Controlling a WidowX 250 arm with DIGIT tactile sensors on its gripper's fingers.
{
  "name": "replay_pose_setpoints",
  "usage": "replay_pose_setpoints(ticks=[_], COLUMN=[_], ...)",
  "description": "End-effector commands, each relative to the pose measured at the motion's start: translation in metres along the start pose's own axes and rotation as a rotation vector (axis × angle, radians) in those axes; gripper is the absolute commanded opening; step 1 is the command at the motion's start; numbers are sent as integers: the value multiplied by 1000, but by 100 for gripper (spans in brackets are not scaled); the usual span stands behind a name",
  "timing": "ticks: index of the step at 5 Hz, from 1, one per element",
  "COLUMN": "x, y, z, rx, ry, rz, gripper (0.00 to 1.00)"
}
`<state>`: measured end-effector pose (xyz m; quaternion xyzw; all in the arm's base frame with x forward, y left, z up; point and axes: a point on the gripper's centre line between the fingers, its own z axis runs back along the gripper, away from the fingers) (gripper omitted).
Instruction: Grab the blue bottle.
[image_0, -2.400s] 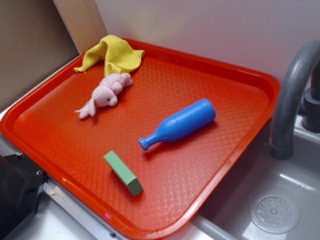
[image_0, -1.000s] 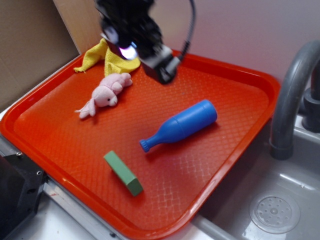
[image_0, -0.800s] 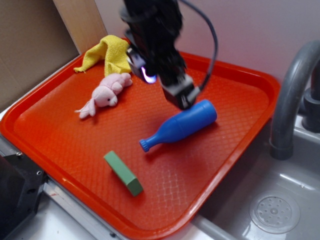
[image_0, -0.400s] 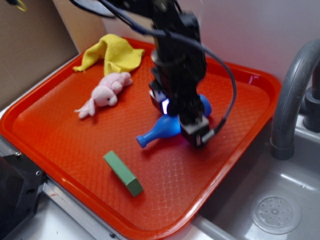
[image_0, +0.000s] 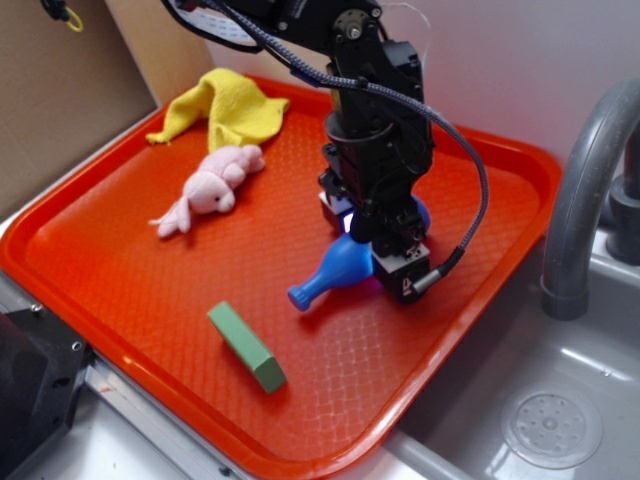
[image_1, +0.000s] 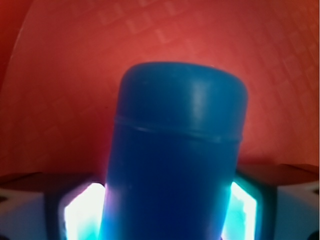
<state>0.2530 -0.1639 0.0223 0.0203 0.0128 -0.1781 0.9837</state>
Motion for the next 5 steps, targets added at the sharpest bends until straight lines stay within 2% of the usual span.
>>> replay_pose_setpoints(ticks=[1, 2, 3, 4, 5], x=[-12, -24, -47, -76, -81], y=[22, 49, 76, 95, 100], z=[70, 118, 167, 199, 202], rx=[29, 42, 46, 45, 8], ry=[-62, -44, -46, -63, -88], rz=[49, 164, 303, 428, 422], gripper=[0, 0, 0, 0, 0])
